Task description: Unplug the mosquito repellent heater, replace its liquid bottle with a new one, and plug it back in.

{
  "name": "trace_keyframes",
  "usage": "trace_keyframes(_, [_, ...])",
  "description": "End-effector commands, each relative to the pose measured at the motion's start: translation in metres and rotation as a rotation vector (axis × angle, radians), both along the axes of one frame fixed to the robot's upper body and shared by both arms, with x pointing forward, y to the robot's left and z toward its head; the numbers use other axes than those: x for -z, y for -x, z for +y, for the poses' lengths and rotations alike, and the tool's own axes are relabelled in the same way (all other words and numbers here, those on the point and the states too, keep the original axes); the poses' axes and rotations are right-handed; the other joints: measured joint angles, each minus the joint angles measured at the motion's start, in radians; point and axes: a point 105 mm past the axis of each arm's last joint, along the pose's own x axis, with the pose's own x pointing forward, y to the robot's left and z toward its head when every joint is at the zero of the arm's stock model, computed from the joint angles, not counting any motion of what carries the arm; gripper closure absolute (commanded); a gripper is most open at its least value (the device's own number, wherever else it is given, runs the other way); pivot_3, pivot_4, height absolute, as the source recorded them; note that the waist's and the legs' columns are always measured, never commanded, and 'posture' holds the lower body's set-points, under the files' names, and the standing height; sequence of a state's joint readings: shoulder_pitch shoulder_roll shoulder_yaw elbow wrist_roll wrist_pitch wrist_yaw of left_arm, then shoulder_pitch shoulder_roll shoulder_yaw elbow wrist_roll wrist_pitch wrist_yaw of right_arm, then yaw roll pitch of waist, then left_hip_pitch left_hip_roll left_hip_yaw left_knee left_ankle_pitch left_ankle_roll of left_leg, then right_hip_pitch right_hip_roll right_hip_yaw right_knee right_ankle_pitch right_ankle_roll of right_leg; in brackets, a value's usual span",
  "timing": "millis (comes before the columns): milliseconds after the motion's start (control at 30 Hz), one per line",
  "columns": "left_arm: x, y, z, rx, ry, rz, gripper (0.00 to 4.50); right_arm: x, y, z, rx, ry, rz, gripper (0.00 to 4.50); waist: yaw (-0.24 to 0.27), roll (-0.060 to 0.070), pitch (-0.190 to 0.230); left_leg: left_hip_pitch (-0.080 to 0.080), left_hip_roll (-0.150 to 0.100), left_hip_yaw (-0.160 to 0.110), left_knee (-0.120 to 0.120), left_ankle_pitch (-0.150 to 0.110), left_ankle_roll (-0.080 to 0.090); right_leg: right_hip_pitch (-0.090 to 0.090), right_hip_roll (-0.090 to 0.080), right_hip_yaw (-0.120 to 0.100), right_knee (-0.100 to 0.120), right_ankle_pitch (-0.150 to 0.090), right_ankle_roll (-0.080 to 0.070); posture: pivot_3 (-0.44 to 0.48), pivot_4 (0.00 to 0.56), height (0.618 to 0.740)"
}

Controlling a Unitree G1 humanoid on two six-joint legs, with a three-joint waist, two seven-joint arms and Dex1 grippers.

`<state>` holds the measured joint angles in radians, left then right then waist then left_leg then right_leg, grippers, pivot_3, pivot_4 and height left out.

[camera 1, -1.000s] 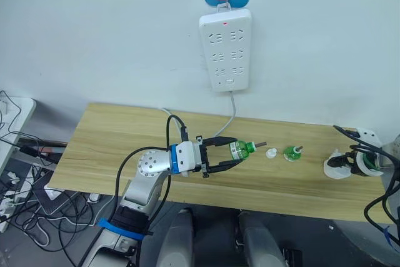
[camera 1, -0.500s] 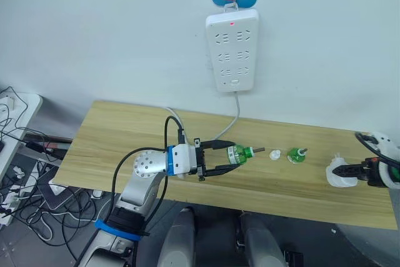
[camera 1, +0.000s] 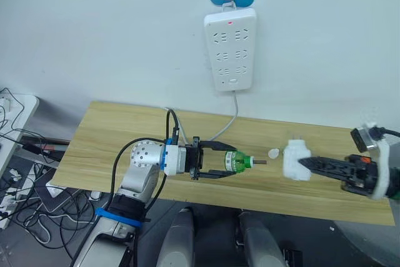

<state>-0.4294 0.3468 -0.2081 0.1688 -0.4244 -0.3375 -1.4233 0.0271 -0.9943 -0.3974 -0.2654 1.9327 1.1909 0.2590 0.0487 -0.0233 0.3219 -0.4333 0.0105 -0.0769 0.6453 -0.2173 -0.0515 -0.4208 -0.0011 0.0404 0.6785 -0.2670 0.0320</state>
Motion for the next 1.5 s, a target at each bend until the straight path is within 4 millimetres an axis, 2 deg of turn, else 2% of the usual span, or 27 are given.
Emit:
trace_keyframes(33, [-0.003, 0.002, -0.002, 0.020, 0.006, -0.033, 2.34, -0.013, -0.002, 0.017, -0.019, -0.039, -0.080, 1.60, 0.000, 0.000, 0.000, 0.000, 0.000, 0.000, 0.000, 0.000, 0.000, 0.000, 0.000, 0.000, 0.000, 0.000, 0.000, 0.151, 0.325, 0.740])
trace_keyframes(167, [-0.003, 0.001, 0.000, 0.017, 0.004, -0.030, 2.34, -0.016, 0.002, 0.025, -0.063, -0.059, -0.099, 1.60, -0.001, 0.000, 0.000, 0.000, 0.000, -0.001, 0.000, 0.000, 0.000, 0.000, 0.000, 0.000, 0.000, 0.000, 0.000, 0.152, 0.317, 0.740])
trace_keyframes(567, [-0.010, -0.004, 0.004, 0.000, 0.025, -0.037, 2.34, -0.012, 0.011, 0.021, -0.114, -0.057, -0.052, 1.60, 0.001, 0.000, 0.000, 0.000, 0.001, -0.001, 0.000, 0.000, 0.000, 0.000, 0.000, -0.001, 0.000, 0.000, 0.000, 0.161, 0.324, 0.740])
trace_keyframes(1000, [-0.006, 0.001, -0.002, 0.016, 0.032, -0.025, 2.34, -0.011, 0.018, 0.040, -0.166, -0.082, -0.074, 1.60, 0.001, 0.000, 0.000, 0.000, 0.001, -0.001, 0.000, 0.000, 0.000, 0.000, 0.000, 0.000, 0.000, 0.000, 0.000, 0.156, 0.315, 0.740])
trace_keyframes(1233, [-0.007, 0.004, -0.004, 0.032, 0.032, -0.032, 2.34, -0.008, 0.012, 0.050, -0.146, -0.096, -0.081, 1.60, 0.001, 0.000, 0.000, 0.000, 0.001, -0.001, 0.000, 0.000, 0.000, 0.000, 0.000, 0.000, 0.000, 0.000, 0.000, 0.163, 0.313, 0.740])
trace_keyframes(1500, [-0.005, 0.002, 0.002, 0.026, 0.009, -0.029, 2.34, -0.013, 0.011, 0.039, -0.166, -0.080, -0.072, 1.60, 0.002, 0.000, 0.000, 0.000, 0.001, -0.001, 0.000, 0.000, 0.000, 0.000, 0.000, -0.001, 0.000, 0.000, 0.000, 0.165, 0.315, 0.740])
